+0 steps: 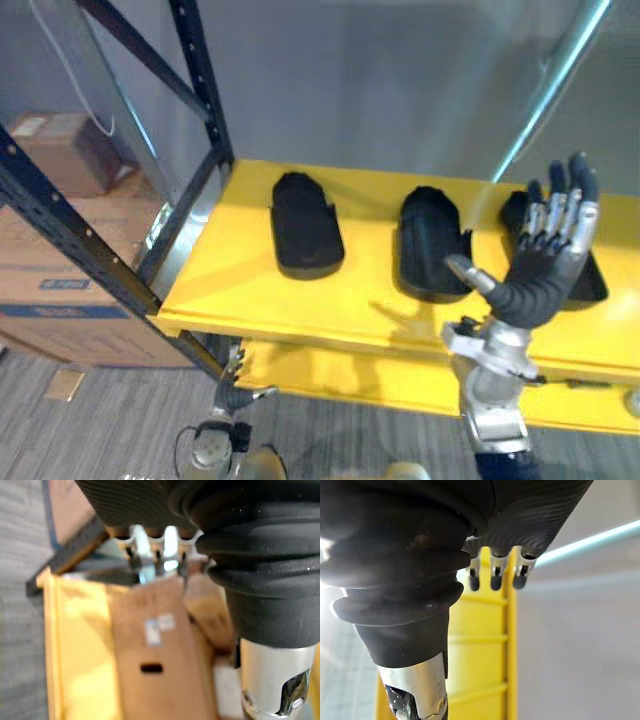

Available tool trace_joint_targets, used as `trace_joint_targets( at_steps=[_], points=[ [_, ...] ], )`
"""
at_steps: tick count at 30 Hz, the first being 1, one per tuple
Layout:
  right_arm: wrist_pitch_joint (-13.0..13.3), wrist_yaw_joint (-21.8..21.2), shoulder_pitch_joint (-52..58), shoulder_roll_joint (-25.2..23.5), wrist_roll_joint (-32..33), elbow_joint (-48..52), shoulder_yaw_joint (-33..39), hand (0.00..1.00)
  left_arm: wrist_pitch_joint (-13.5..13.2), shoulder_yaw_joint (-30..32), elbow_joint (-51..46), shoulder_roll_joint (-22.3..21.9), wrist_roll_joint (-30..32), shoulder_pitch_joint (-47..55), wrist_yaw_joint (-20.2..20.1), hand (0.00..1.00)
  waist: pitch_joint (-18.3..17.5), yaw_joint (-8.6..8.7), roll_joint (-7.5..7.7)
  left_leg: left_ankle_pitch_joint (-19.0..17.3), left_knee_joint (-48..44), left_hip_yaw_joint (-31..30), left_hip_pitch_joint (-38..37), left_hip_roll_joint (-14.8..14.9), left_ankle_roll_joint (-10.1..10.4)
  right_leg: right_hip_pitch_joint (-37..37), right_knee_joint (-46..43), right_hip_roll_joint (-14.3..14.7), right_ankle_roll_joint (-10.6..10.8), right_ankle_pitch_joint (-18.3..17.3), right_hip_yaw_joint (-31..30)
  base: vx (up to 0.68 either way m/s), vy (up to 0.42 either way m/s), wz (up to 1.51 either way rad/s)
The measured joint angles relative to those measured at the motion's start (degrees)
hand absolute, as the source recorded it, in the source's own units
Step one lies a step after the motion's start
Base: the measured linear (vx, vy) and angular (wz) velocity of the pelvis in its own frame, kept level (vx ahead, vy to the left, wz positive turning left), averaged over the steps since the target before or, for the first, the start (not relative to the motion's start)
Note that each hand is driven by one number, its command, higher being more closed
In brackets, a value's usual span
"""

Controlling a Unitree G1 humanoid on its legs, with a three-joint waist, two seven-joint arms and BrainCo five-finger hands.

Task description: Walk over and take plastic housings, then place them on the shelf

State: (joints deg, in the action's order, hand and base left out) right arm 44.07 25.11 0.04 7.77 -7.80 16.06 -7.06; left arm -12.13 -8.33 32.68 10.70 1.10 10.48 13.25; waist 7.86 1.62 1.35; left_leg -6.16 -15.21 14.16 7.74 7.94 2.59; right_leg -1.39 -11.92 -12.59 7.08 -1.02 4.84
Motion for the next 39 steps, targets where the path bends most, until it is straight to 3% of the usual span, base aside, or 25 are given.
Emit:
trace_joint_targets(
  at_steps=[4,7,12,13,16,21,24,26,28,31,39],
  points=[
    [-3.8,-0.4,-0.7,0.6,-2.0,0.0,-4.1,0.00,0.0,3.7,10.2,-1.7,1.8,1.7,4.5,0.00,-0.7,-1.32,1.12,0.2,1.1,1.4,0.3,-1.5,-0.1,-0.7,4.2,-0.8,-0.2,0.1,1.5,0.02,0.057,-0.08],
    [-7.2,-1.8,-2.6,2.4,-1.2,0.0,-5.0,0.00,0.3,7.8,14.8,-2.3,1.6,2.7,6.2,0.00,-0.5,-2.36,0.72,1.4,2.3,1.9,0.2,-1.2,0.6,-0.7,5.8,-0.2,-0.3,0.1,1.6,0.00,-0.044,-0.10],
    [-12.0,-4.9,-4.5,3.9,4.3,0.1,-5.0,0.00,4.2,12.3,21.3,-4.1,-0.3,4.6,7.2,0.00,-0.5,-2.53,0.78,4.0,6.1,2.0,-1.2,-0.5,1.7,-1.1,7.2,1.2,-0.4,0.1,1.8,-0.03,-0.071,-0.03],
    [-13.3,-12.5,-4.9,3.8,10.3,1.5,-2.0,0.00,6.0,19.0,24.8,-4.8,-1.3,7.5,11.0,0.00,-1.5,-2.38,5.73,13.3,20.4,3.5,-8.6,-0.5,3.5,-1.7,8.2,2.8,-0.3,-3.0,2.9,-0.02,-0.038,0.00],
    [-13.3,-12.6,-4.9,3.8,10.3,1.5,-2.0,0.00,6.0,19.0,24.8,-4.8,-1.3,7.5,11.0,0.00,-1.5,-2.34,5.72,13.3,20.4,3.5,-8.6,-0.5,3.5,-1.7,8.2,2.8,-0.3,-3.0,2.9,0.00,0.000,0.00],
    [-13.3,-13.9,-6.4,3.8,11.8,1.3,-1.2,0.00,6.0,18.8,23.7,-4.4,-3.0,5.5,9.8,0.00,0.7,-2.27,5.19,14.2,20.0,3.4,-6.1,-0.3,3.2,1.2,7.1,3.0,-0.4,-2.6,2.8,-0.02,0.006,0.03],
    [-13.4,-14.7,-11.9,3.9,14.3,1.2,-0.3,0.00,4.9,18.3,22.1,-4.3,-3.4,2.4,7.2,0.00,5.4,-1.95,4.79,15.0,20.0,2.5,-3.0,-0.1,2.9,4.4,5.8,3.1,-0.4,-2.0,2.9,-0.10,0.022,0.11],
    [-14.1,-15.4,-15.6,4.0,14.3,1.2,0.4,0.00,4.5,18.0,21.3,-4.2,-3.5,0.5,5.2,0.00,8.6,-1.97,3.69,15.7,19.9,2.0,-1.2,-0.1,2.6,6.6,4.6,3.1,-0.4,-1.9,3.0,-0.13,0.023,0.15],
    [-15.4,-16.5,-21.4,4.5,14.4,1.1,0.3,0.00,3.8,16.0,20.0,-4.1,-3.6,-1.9,3.5,0.00,13.6,-2.10,1.60,14.9,14.9,0.8,2.9,0.3,2.0,8.8,2.0,2.8,-0.4,-1.9,3.2,-0.08,0.004,0.13],
    [-16.9,-17.7,-26.5,5.7,14.0,1.1,0.0,0.00,2.0,13.5,19.0,-3.4,-4.0,-4.0,1.5,0.00,17.8,-2.06,-1.17,13.8,10.6,-0.9,6.6,0.6,1.6,10.4,0.1,2.6,0.1,-1.7,4.2,-0.05,-0.009,0.19],
    [-20.4,-16.3,-28.9,5.6,4.9,1.4,-5.5,0.00,1.0,11.4,19.0,-2.5,-5.8,-4.5,0.5,0.00,18.3,-2.73,-1.27,13.3,10.6,-2.7,6.5,-0.3,1.9,10.4,-2.5,1.6,0.0,-4.3,6.1,0.01,0.003,0.15]
  ],
)
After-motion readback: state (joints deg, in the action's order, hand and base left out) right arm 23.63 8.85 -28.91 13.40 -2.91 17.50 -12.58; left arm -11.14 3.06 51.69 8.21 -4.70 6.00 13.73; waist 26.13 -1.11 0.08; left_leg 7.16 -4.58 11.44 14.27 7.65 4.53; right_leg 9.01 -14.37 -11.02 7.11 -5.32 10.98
